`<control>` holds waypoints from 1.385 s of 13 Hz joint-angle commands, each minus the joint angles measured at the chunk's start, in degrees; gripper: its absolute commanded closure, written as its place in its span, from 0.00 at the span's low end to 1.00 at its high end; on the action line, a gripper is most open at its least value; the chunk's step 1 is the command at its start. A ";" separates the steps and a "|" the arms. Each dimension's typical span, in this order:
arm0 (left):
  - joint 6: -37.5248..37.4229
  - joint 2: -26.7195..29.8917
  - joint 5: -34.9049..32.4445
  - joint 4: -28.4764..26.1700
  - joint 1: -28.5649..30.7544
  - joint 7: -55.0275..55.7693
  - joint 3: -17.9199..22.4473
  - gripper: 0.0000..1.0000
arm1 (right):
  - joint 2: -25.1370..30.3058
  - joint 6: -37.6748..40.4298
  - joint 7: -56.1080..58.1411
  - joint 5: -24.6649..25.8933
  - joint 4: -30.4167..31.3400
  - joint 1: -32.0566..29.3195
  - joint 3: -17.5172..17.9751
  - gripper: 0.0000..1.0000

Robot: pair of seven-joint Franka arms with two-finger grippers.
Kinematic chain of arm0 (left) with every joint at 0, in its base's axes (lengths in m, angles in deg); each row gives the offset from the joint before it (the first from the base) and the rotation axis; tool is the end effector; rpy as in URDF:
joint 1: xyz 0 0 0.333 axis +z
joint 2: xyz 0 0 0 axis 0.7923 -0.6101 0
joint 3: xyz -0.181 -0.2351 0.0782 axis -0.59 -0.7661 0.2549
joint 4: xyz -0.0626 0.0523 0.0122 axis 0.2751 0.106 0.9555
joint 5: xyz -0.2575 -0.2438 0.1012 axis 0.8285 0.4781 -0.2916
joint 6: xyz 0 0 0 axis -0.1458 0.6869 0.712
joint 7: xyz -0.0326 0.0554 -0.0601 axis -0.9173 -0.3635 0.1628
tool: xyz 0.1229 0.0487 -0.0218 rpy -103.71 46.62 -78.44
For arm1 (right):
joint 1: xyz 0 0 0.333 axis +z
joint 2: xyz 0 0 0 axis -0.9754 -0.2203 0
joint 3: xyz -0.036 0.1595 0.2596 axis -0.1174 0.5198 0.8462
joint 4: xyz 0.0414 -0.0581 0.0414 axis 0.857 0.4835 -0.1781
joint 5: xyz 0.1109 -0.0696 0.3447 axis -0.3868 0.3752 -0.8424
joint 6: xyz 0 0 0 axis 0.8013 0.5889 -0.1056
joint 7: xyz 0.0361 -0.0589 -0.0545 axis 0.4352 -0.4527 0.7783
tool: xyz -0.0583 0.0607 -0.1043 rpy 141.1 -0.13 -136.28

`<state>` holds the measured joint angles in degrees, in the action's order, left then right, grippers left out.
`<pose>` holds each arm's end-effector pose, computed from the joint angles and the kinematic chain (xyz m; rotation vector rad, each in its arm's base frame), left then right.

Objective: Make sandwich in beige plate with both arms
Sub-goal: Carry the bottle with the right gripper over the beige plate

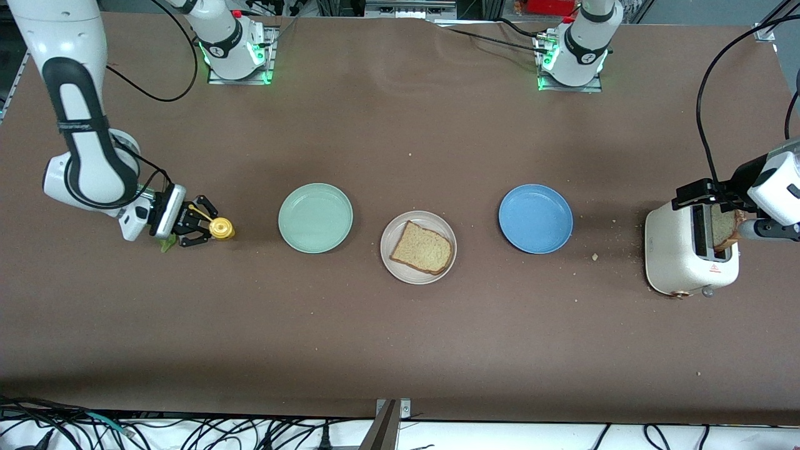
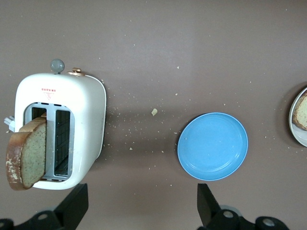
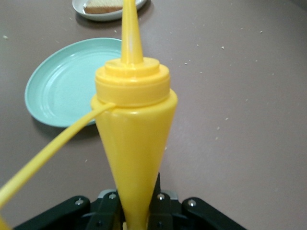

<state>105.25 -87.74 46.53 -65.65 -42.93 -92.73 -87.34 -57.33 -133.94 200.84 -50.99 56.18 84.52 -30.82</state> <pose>0.5882 0.0348 0.4935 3.0737 -0.0094 -0.1449 0.5578 0.0051 0.2011 -2.0781 -1.5491 -0.6211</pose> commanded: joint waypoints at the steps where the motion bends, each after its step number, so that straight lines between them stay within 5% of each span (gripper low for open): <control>1: -0.43 1.43 -2.10 -1.11 0.47 0.56 -0.70 0.00 | 1.92 -3.75 -11.20 7.46 -1.79 5.30 -0.39 1.00; 4: -0.43 1.43 -2.10 -1.11 0.47 0.65 -0.70 0.00 | 2.01 -6.66 -24.03 15.88 -4.86 10.93 -0.48 1.00; 9: -0.43 1.43 -2.10 -1.11 0.47 0.65 -0.70 0.00 | 1.66 -6.32 -52.50 42.59 -11.28 19.89 -0.30 1.00; 14: -0.43 1.43 -2.10 -1.20 0.38 0.65 -0.70 0.00 | 1.40 -5.62 -77.64 63.78 -12.44 30.35 -0.39 1.00; 17: -0.43 1.43 -2.10 -1.20 0.38 0.65 -0.70 0.00 | -2.10 5.93 -86.20 78.11 -20.04 35.89 -0.22 1.00; 18: -0.43 1.43 -2.10 -1.29 0.46 0.65 -0.79 0.00 | -4.29 10.60 -87.08 79.46 -23.91 37.65 -0.30 1.00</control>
<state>105.25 -87.71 46.53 -65.71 -42.93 -92.72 -87.34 -57.34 -131.24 115.75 24.53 40.77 119.71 -30.43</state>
